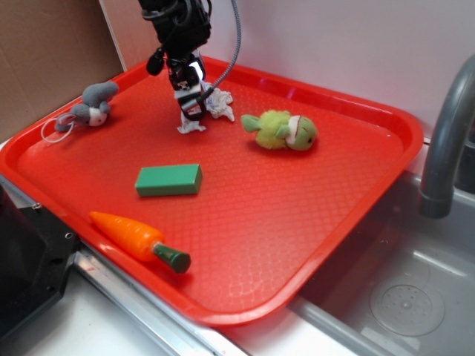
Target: Grab the white paper.
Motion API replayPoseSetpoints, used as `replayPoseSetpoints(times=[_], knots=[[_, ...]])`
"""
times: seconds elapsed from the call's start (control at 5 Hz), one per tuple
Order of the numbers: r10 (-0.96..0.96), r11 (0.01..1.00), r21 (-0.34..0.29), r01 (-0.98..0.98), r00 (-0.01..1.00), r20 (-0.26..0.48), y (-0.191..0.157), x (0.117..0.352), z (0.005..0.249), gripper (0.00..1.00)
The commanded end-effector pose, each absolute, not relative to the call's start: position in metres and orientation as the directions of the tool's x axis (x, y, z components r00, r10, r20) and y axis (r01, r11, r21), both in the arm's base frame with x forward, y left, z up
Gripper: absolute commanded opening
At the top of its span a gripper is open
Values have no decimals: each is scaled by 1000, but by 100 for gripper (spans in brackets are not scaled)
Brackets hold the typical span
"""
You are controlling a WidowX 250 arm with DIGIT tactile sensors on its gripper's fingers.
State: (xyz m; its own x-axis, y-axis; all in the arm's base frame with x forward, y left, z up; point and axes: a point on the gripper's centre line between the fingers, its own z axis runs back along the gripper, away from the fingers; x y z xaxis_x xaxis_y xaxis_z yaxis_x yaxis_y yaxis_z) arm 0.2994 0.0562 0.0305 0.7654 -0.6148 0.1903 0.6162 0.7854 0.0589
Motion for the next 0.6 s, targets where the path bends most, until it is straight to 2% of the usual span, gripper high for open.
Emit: replayPoseSetpoints(times=[0.0, 0.4], knots=[[-635, 768, 60, 638, 747, 196, 54, 313, 33, 0], [-634, 771, 62, 634, 757, 159, 56, 315, 23, 0]])
